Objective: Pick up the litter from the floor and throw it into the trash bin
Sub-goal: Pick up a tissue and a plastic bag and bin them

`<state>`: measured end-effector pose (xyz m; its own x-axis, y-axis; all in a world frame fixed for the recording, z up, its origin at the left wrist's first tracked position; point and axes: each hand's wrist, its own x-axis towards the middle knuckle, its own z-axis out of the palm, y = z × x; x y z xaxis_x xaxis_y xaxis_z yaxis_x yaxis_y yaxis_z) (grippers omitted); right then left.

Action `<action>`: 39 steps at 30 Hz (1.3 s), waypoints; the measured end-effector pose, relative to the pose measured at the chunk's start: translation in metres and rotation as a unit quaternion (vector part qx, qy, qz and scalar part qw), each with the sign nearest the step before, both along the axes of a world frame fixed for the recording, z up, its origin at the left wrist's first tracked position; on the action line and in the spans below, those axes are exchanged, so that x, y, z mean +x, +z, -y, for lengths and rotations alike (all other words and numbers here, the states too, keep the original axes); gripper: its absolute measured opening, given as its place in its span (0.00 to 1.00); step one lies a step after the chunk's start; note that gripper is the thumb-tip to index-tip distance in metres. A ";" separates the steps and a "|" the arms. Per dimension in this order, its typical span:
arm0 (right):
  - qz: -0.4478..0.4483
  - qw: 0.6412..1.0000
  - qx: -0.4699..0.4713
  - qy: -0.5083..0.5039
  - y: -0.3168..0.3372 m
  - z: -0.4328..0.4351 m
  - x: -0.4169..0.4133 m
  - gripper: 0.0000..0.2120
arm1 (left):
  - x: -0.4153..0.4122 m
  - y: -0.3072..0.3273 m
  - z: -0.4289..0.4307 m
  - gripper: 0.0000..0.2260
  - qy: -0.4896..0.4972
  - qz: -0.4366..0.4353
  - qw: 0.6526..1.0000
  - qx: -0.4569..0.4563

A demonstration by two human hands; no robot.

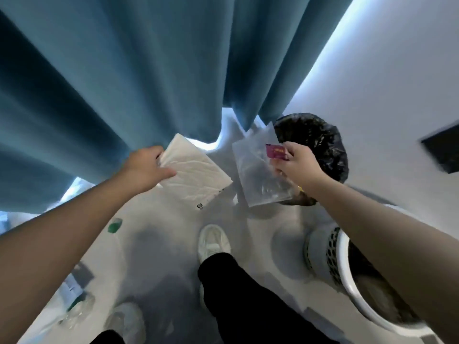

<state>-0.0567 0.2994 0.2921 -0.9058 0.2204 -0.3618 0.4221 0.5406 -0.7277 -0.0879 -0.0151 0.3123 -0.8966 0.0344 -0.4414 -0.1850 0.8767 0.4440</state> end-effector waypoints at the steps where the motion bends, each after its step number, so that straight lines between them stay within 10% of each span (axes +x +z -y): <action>1: -0.005 1.000 -0.001 -0.031 0.005 -0.025 0.000 0.10 | -0.008 0.008 -0.023 0.11 -0.012 -0.008 1.000 0.008; 18: 0.148 0.981 0.060 -0.110 -0.071 -0.120 -0.027 0.13 | -0.074 0.016 -0.153 0.12 -0.126 0.011 0.991 0.033; 21: 0.100 0.981 0.160 -0.044 -0.064 -0.128 -0.020 0.32 | -0.082 0.022 -0.170 0.10 -0.141 0.016 0.989 0.047; 25: 0.051 0.934 0.353 0.013 -0.055 -0.152 0.007 0.34 | -0.099 0.018 -0.220 0.06 -0.157 -0.023 0.984 0.086; 39: 0.068 0.955 0.284 0.055 -0.082 -0.168 0.040 0.35 | -0.060 -0.114 -0.312 0.27 -0.174 -0.008 0.983 -0.052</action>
